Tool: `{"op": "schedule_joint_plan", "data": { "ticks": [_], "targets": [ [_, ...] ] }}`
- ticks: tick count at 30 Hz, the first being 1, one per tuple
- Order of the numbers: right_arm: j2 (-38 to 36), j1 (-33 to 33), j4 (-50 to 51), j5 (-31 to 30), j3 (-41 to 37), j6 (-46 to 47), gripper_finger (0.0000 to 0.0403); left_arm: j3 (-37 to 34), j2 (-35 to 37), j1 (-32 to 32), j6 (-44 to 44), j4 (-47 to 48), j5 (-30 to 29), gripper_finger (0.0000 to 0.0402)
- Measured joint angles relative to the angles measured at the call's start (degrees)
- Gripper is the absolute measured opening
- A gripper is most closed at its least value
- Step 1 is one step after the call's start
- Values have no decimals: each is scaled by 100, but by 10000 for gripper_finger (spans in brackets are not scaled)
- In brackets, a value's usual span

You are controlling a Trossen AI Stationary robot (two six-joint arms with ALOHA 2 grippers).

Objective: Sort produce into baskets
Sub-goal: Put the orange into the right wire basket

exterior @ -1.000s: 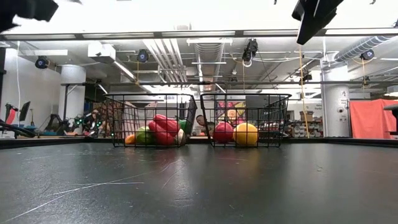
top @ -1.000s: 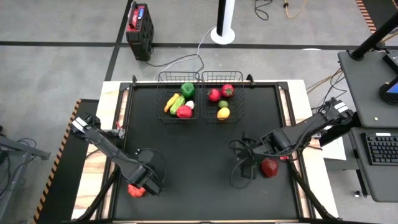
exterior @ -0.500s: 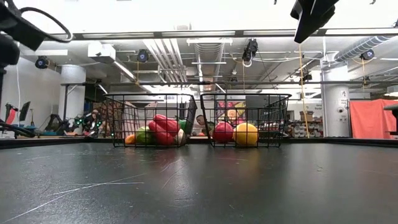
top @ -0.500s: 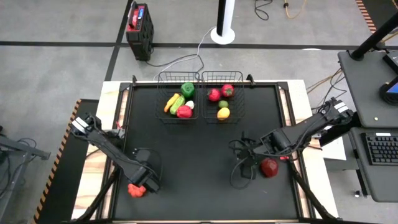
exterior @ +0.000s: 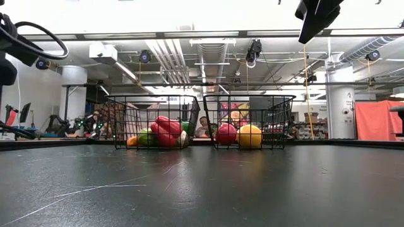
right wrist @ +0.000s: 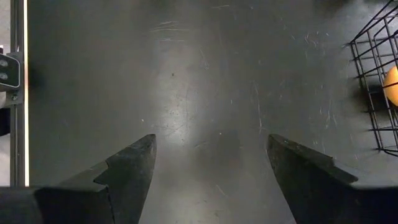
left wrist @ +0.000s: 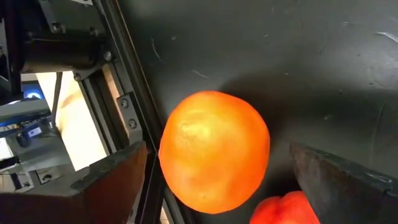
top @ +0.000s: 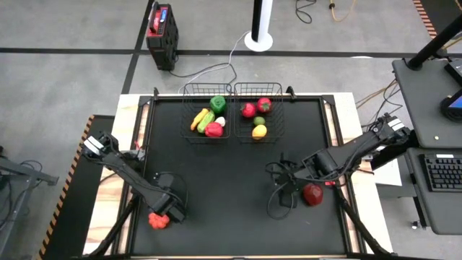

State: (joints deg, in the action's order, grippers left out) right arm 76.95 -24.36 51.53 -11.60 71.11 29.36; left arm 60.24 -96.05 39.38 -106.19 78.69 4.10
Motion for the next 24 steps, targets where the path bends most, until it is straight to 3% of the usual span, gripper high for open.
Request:
{"op": "schedule_joint_plan", "data": {
  "ticks": [16,24],
  "targets": [
    [0,0,2,0,2,0,299,-294,-5,0,-111,-375,1,373],
    [0,0,2,-1,2,-1,291,-308,-6,0,-114,-388,2,344]
  ]
}}
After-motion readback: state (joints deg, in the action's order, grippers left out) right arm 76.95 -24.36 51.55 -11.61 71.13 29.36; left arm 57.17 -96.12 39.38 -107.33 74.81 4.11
